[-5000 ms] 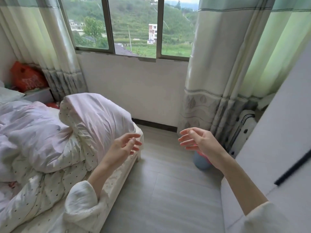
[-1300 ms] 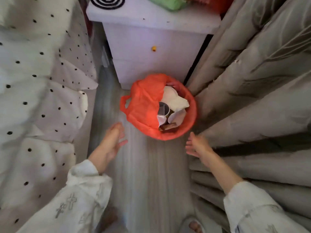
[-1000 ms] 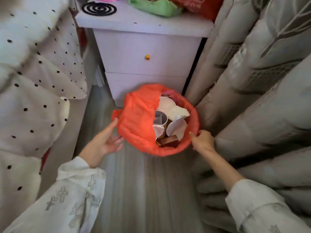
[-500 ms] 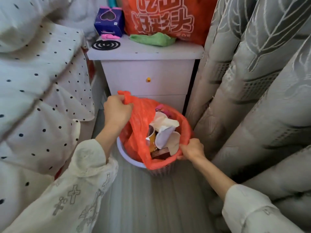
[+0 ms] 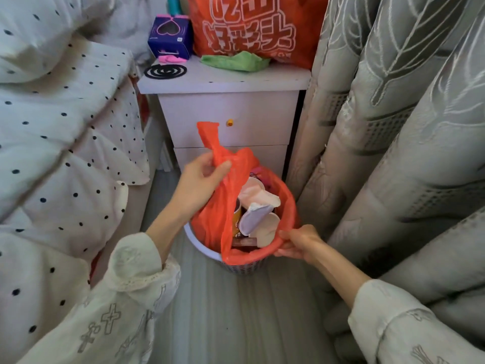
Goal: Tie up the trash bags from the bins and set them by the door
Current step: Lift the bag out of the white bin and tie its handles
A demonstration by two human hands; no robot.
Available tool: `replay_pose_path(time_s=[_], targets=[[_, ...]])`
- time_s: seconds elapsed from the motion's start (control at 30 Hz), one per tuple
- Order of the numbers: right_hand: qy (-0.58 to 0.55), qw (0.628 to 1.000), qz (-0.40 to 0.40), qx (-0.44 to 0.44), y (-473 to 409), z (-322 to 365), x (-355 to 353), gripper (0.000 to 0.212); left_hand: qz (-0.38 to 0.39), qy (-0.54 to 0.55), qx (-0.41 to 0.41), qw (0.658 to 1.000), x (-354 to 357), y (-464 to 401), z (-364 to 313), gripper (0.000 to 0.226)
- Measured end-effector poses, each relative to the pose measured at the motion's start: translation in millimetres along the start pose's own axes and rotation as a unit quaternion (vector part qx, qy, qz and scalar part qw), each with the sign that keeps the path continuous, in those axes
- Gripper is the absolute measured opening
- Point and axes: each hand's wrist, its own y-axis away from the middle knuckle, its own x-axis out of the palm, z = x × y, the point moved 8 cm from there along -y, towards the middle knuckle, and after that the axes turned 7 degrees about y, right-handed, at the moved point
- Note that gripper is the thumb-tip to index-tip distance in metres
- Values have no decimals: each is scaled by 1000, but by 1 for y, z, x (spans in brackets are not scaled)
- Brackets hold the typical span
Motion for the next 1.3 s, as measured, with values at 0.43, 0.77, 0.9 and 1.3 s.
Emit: replay_pose_path(time_s=[0.43,0.77,0.9,1.3], targets=[[-87,988,110,58,4,-35,20,20,21,-307,-38,951,16,88,95,39],[85,995,-54,-27,2,-11,-16,21,-104,313,-392,859,30,85,105,10],[15,989,-133,-55,6,6,-42,20,-143,380,-394,824,18,90,112,10],[-262,964,-39,18,7,-39,-5,11,-100,229,-375,893,6,91,118,17]])
